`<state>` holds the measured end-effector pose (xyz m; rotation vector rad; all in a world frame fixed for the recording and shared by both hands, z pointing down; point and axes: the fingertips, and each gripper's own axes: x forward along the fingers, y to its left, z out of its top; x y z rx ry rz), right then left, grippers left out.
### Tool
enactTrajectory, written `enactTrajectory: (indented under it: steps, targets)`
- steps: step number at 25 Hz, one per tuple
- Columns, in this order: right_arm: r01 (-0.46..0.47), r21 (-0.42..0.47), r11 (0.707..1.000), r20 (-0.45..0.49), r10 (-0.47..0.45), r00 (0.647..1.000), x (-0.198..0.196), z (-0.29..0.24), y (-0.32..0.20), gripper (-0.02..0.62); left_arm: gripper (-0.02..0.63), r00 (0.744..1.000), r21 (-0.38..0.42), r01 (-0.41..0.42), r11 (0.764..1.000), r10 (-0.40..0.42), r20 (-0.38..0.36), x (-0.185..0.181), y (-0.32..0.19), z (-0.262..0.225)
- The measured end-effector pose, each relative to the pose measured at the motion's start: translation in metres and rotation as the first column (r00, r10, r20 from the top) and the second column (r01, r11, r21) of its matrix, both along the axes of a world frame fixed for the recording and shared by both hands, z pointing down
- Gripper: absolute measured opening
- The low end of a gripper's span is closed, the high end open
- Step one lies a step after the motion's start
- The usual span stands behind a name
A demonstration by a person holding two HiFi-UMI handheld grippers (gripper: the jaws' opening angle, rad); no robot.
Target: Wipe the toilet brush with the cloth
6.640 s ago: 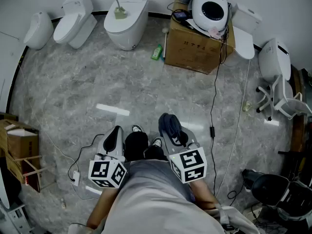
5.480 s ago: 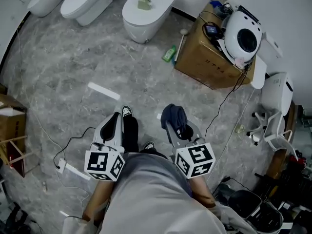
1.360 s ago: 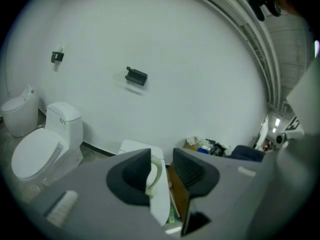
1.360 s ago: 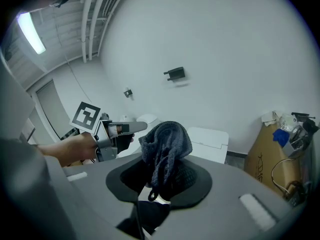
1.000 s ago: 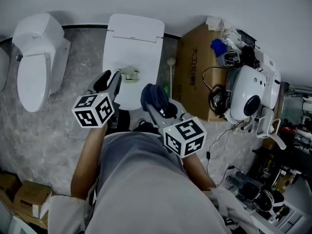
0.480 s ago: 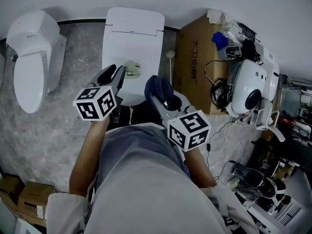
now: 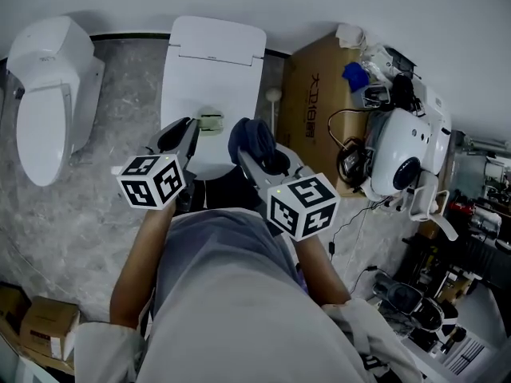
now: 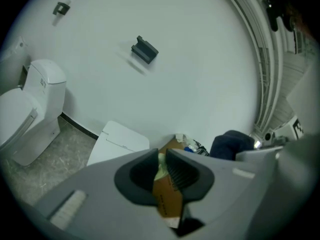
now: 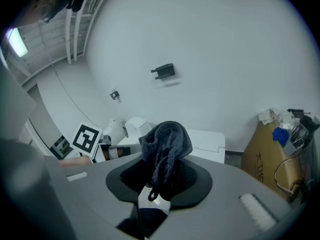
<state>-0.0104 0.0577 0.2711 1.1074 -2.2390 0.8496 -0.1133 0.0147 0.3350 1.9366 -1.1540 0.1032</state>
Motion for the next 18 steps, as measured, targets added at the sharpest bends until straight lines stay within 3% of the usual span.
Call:
enactTrajectory:
  steps: [4,10,18]
  targets:
    - [-0.035,-0.035,0.999,0.062,0.037,0.997,0.006,0.003,-0.016,0.1,0.0,0.999,0.002,0.033,0.999,-0.033,-0.008,-0.003,0.0,0.001]
    - [-0.006,-0.029,1.0,0.034,0.007,0.999,0.018,0.015,-0.035,0.094,0.0,0.998,0.003,0.053,0.999,-0.053,0.017,0.0,0.002,0.003]
    - [0.006,-0.118,0.993,0.137,0.01,0.99,0.019,0.036,-0.069,0.094,0.0,0.994,-0.017,0.101,0.995,-0.1,0.044,-0.002,0.009,0.005]
